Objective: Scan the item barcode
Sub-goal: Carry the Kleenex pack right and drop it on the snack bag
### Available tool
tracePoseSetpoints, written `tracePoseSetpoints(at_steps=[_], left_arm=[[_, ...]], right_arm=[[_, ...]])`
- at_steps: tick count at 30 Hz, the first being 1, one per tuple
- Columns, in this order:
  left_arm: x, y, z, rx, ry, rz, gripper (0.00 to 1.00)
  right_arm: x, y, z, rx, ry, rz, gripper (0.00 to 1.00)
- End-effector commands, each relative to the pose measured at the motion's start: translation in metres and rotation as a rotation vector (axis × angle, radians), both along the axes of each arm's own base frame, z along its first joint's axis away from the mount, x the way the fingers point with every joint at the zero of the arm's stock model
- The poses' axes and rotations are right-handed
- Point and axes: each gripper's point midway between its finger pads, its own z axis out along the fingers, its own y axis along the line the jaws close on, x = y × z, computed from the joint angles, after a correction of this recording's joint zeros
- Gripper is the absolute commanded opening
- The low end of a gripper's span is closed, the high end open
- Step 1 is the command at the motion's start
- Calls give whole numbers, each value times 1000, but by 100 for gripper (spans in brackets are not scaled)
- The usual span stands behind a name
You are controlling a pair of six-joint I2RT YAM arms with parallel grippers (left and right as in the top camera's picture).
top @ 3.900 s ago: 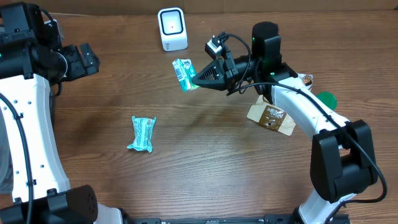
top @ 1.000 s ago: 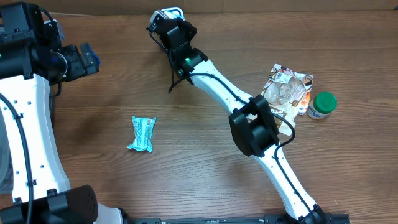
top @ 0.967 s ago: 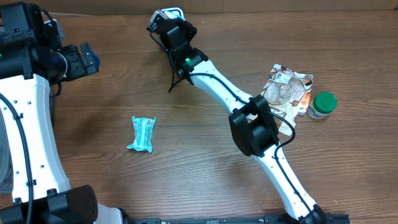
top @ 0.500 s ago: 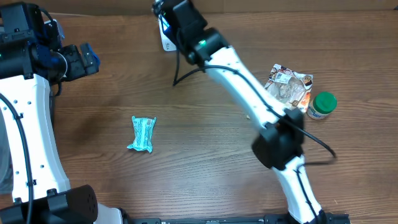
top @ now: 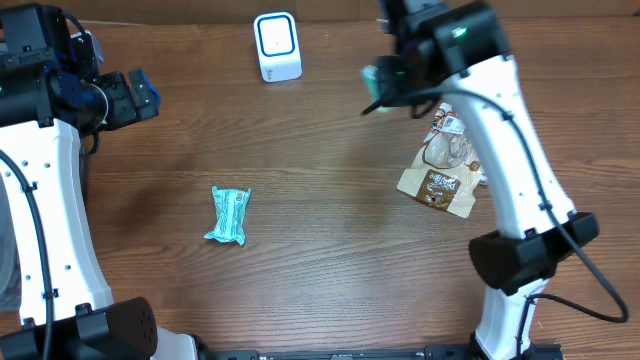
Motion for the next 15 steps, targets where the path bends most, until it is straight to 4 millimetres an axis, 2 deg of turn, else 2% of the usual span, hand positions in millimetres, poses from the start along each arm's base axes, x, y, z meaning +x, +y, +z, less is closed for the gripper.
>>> tracePoseSetpoints(at_steps=[1,4,11,15], left_arm=[[1,1,9,19,-25,-17,100],[0,1,9,19,-24,-17,100],[0,1,9,19,-24,-17,100],[0,1,9,19,-24,-17,100]], right_arm=[[-3,-46,-12,24,80,-235,4],[-6,-70,-39,5,163,-309,4],[-18,-111,-121,-40,322,-410,4],[-31,-135,-153,-46,387,-495,4]])
